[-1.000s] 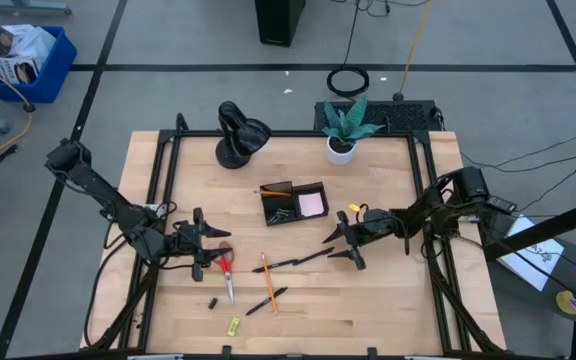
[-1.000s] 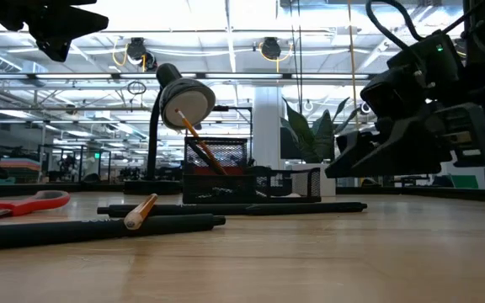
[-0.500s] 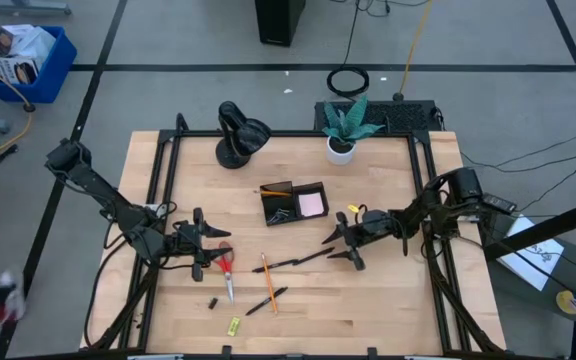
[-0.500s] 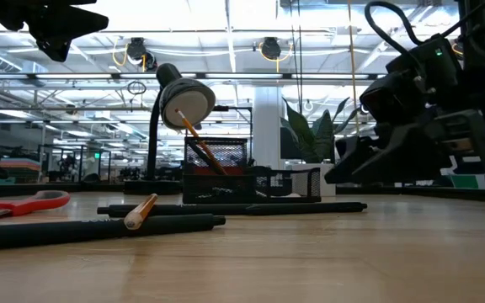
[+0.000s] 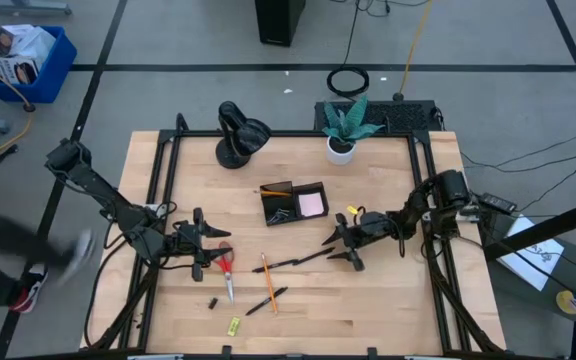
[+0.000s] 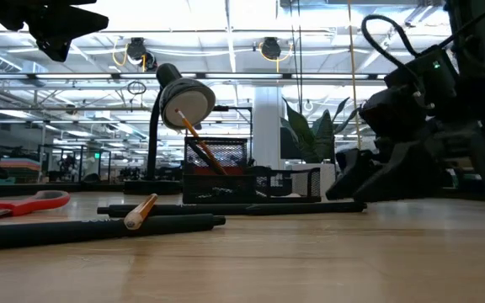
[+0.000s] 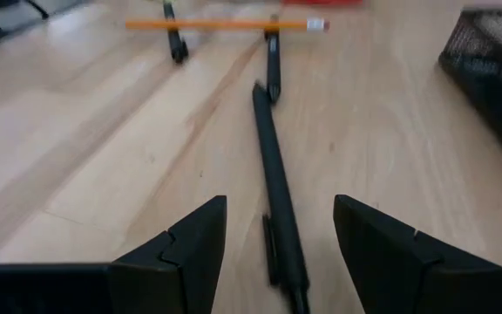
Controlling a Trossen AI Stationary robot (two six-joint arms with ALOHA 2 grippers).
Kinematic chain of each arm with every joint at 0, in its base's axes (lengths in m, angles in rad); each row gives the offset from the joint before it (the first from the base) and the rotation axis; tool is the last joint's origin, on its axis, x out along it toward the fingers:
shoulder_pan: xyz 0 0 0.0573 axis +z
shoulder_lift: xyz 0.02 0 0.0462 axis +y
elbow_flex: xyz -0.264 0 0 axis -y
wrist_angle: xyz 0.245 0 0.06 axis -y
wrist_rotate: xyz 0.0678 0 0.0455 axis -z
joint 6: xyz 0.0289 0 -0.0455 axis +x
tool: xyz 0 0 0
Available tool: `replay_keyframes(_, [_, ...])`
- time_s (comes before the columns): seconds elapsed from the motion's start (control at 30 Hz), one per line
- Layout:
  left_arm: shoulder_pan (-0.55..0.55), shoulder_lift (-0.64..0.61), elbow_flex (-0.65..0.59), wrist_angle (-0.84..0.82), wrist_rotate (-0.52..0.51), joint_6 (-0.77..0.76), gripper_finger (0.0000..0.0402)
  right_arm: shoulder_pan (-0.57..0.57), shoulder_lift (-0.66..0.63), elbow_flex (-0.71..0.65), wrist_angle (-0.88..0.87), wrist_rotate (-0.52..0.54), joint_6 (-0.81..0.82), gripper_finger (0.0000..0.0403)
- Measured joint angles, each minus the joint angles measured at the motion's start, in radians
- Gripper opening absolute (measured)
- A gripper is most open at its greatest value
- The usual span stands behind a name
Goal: Pick and place office supplies into organizer
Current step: Put the black binder clip into the desk organizer
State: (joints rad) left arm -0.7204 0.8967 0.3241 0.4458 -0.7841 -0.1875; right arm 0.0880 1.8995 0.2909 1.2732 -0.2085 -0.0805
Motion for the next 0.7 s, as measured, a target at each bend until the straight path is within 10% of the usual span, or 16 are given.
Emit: replay_keyframes(0.7, [0.000,0.000,0.000,0.000,0.000,0.000,0.0186,-0.009,0.126,0.045,0.035,-0.002,0.023,0.0179])
